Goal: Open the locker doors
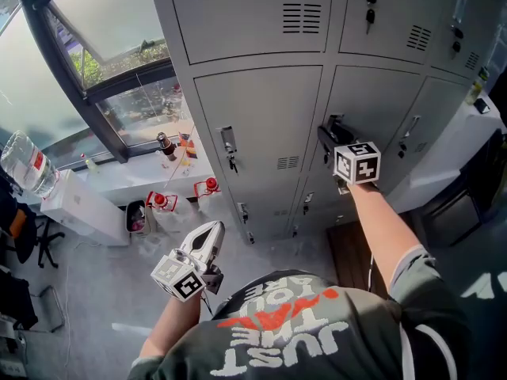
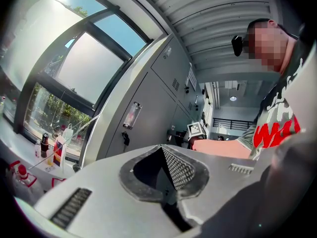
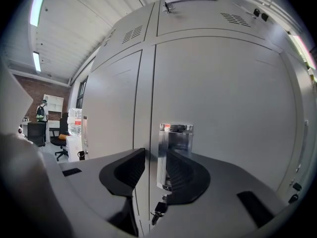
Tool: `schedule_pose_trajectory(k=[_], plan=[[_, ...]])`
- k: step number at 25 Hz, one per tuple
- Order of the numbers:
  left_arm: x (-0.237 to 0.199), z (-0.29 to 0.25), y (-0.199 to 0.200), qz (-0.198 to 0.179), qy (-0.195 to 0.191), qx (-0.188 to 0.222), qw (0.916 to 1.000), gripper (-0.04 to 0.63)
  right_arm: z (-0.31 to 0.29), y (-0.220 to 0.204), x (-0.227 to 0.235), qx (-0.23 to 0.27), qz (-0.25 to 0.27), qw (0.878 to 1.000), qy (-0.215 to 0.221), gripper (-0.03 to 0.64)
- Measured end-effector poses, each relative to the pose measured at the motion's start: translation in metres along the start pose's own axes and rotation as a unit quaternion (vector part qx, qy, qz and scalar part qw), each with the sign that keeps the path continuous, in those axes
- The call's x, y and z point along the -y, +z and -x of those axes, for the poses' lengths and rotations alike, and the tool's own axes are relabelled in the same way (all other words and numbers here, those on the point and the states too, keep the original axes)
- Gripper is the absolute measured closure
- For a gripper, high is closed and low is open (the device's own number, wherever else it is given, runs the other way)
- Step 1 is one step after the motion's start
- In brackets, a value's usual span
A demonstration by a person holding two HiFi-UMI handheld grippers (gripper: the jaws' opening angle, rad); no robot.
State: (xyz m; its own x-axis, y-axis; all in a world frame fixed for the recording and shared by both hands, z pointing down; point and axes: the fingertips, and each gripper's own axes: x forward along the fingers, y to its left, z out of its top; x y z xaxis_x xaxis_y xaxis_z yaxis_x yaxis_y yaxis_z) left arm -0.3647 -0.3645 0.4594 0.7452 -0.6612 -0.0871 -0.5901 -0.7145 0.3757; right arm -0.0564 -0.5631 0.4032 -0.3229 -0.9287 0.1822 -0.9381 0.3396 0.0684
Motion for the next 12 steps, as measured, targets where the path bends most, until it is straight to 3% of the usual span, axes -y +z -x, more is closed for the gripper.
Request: schedule_pose_trajectory(k=[3,12], plan=[[0.001,0.004,-0.001,0.003,-0.006,0.002,1.0,0.594,0.004,0.0,0.002,0.003,-0.016,1.0,-0.006,0.505],[0.001,0.013,-0.003,0.008,-0.016,0.001,0.9998,0.594,0.015,-0.004,-0.001,-0.008,-0.009,0.999,-0.037,0.503]])
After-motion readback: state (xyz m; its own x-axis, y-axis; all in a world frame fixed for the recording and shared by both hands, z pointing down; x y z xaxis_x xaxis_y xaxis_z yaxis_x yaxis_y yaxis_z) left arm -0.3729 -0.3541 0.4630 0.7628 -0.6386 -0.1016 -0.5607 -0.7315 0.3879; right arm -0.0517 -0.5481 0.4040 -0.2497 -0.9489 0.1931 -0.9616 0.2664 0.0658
